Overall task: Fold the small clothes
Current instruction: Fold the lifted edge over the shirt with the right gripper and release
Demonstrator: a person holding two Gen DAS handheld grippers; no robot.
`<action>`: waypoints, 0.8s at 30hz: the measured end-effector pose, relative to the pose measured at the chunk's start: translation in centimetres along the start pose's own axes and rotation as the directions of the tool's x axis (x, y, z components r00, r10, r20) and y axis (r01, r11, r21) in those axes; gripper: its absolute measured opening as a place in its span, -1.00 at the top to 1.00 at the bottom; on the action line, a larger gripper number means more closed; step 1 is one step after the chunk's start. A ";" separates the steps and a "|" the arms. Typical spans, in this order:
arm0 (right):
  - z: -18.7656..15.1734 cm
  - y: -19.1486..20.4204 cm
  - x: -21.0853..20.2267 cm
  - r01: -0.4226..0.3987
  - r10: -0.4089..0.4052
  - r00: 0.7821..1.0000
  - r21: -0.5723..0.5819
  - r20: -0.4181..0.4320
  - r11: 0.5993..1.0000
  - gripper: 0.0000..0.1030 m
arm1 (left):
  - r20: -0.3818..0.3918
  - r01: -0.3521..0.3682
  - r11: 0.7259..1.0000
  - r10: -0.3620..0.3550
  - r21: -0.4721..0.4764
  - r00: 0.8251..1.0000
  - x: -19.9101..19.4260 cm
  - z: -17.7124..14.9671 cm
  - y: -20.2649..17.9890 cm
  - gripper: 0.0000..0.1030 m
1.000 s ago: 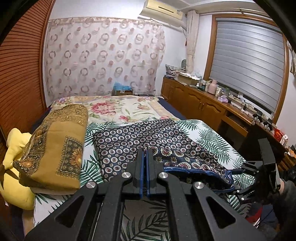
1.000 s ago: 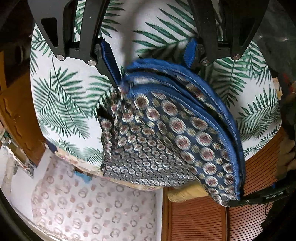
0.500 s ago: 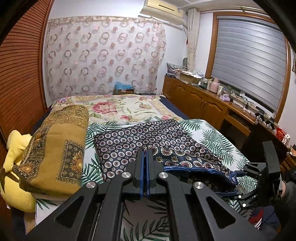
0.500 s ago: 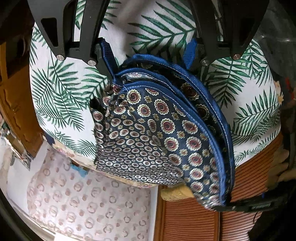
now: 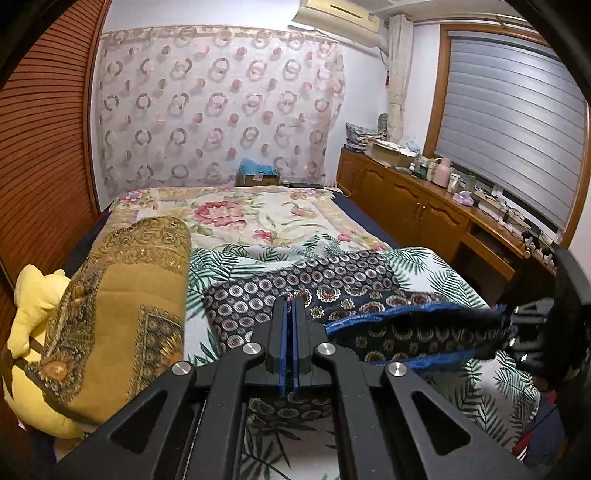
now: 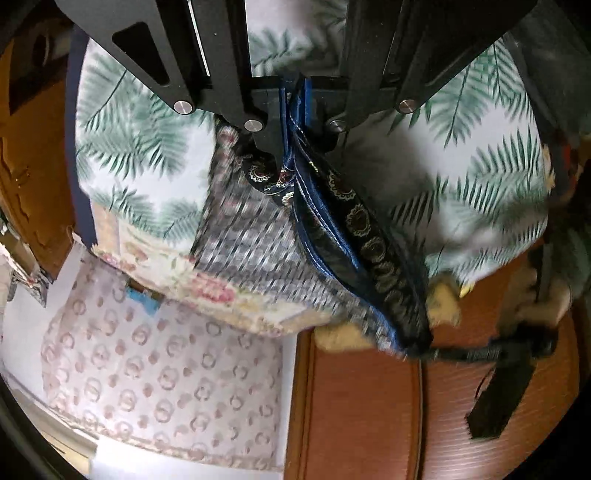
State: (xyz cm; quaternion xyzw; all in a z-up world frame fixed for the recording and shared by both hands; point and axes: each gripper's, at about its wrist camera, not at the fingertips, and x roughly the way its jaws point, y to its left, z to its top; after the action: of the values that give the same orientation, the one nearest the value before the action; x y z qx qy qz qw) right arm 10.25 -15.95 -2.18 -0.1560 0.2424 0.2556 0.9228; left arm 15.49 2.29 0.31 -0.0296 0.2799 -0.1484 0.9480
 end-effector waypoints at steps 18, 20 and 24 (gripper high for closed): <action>7.4 -5.4 8.6 -0.021 0.024 0.999 0.064 -0.037 0.998 0.89 | -0.098 -0.055 0.998 0.050 -0.043 0.994 6.4 3.7 4.0 0.95; 7.9 -6.4 10.2 -0.029 0.033 0.998 0.073 -0.059 0.997 0.89 | -0.122 -0.058 0.998 0.053 -0.040 0.991 7.3 3.8 4.3 0.95; 8.7 -7.3 12.5 -0.045 0.052 0.994 0.079 -0.096 0.996 0.89 | -0.167 -0.072 0.997 0.066 -0.031 0.984 9.0 3.7 4.8 0.95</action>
State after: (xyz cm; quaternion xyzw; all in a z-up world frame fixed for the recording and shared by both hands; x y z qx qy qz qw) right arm 26.82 -13.37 -0.37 -0.1268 0.3008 0.2605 0.9086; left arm 25.90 4.05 -1.97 -0.0248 0.3616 -0.1121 0.9252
